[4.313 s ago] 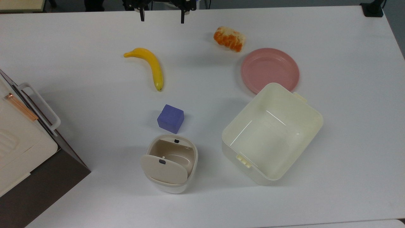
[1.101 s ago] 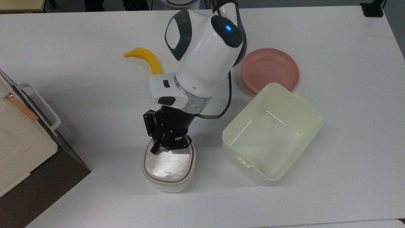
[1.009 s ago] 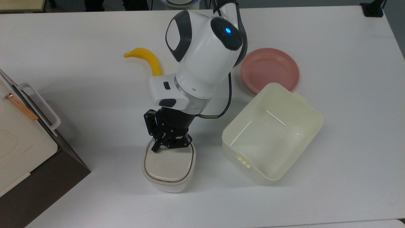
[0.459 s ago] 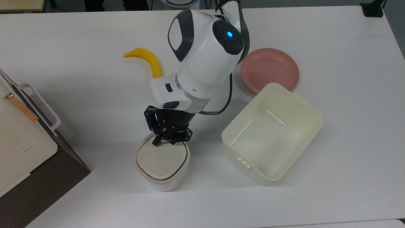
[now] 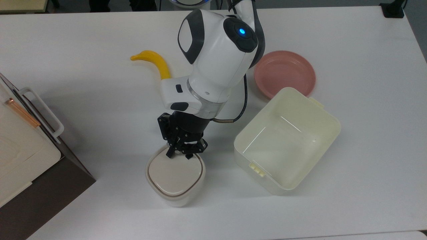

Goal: Close the trash can

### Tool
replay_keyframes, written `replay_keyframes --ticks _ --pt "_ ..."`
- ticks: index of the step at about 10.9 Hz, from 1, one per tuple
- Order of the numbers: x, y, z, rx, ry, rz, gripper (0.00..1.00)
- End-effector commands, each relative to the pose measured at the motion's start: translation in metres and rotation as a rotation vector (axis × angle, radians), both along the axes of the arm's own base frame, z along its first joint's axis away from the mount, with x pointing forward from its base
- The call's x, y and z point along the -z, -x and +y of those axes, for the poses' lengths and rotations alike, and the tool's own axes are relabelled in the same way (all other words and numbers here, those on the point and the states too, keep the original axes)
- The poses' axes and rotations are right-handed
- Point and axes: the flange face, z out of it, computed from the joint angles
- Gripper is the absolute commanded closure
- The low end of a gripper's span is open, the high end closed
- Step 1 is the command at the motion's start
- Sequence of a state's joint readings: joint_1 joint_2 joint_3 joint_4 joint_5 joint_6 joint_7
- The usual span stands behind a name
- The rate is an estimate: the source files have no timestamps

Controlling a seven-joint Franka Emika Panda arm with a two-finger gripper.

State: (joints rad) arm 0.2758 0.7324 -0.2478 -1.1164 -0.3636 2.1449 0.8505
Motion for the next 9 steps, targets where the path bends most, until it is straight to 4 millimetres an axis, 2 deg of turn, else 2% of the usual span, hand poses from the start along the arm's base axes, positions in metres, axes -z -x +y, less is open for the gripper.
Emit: replay_keyframes --ticks 1,5,7,9 --pt "-0.010 -0.004 0.000 0.106 -0.121 -0.180 1.00" --pt "-0.023 -0.008 -0.007 0.168 -0.166 -0.284 1.00" --pt "-0.023 -0.008 0.004 0.178 -0.189 -0.296 1.00" --pt "-0.017 -0.006 0.028 0.135 -0.176 -0.284 1.00"
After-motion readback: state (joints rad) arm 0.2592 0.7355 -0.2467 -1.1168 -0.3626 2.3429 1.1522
